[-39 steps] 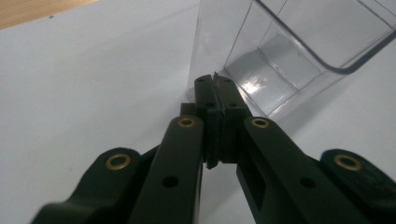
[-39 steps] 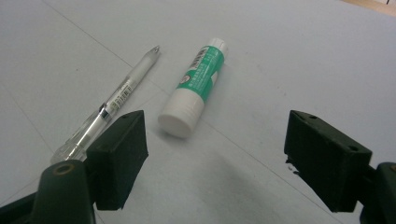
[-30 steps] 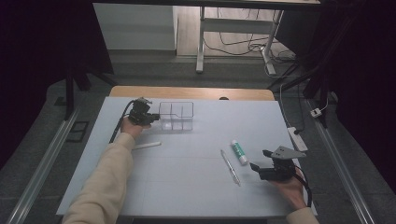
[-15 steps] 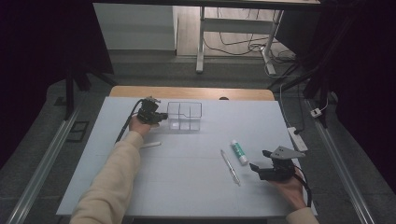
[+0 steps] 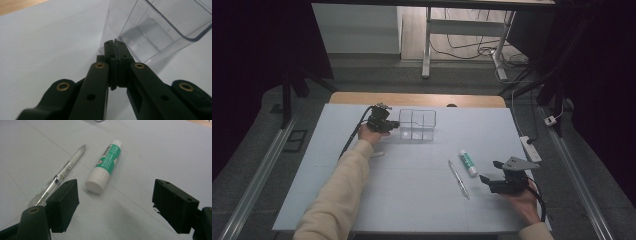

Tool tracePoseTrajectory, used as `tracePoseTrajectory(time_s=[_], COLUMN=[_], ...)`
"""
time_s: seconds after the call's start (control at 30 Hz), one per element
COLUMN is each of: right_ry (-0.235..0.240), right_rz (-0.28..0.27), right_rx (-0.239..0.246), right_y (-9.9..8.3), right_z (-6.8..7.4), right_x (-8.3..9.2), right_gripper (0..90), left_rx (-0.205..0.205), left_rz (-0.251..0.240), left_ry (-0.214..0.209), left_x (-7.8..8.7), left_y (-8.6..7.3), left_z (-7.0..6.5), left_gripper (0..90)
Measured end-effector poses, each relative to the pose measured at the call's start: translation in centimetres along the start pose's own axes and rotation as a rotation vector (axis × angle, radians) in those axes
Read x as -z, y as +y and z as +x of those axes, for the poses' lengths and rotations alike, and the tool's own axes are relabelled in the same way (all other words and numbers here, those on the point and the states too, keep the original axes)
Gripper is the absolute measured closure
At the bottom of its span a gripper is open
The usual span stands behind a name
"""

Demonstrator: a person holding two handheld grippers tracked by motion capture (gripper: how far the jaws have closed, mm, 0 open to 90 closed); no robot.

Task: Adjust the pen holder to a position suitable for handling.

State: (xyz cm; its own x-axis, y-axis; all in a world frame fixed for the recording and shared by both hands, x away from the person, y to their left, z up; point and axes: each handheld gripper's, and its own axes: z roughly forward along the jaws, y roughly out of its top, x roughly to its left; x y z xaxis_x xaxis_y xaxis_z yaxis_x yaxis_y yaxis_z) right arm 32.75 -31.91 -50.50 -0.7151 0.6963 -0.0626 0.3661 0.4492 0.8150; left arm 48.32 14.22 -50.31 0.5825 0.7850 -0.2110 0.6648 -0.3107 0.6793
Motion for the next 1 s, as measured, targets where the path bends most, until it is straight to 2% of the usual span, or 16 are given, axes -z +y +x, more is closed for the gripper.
tracePoseTrajectory(time_s=[0.63,0.73,0.83,0.87,1.0], right_ry=[0.002,0.002,0.001,0.001,-0.002], right_rz=[-0.001,0.0,-0.002,-0.002,-0.005], right_rx=[0.0,0.001,0.002,0.003,-0.002], right_y=[0.0,0.0,0.0,0.0,0.0], right_z=[-0.1,0.0,0.0,0.0,0.0], right_x=[0.0,0.0,0.1,0.1,0.2], right_gripper=[20.3,20.3,20.3,20.3,20.3], left_rx=[-0.014,-0.014,-0.003,-0.001,-0.061], left_rz=[0.006,0.004,-0.014,-0.017,-0.007], left_ry=[-0.036,-0.034,-0.057,-0.053,-0.006], left_x=[-1.1,-1.2,-0.9,-0.7,0.6], left_y=[0.5,0.5,0.4,0.4,0.1], left_z=[-1.4,-1.4,-1.2,-1.1,-1.2], left_gripper=[89.1,89.1,89.0,89.1,89.2])
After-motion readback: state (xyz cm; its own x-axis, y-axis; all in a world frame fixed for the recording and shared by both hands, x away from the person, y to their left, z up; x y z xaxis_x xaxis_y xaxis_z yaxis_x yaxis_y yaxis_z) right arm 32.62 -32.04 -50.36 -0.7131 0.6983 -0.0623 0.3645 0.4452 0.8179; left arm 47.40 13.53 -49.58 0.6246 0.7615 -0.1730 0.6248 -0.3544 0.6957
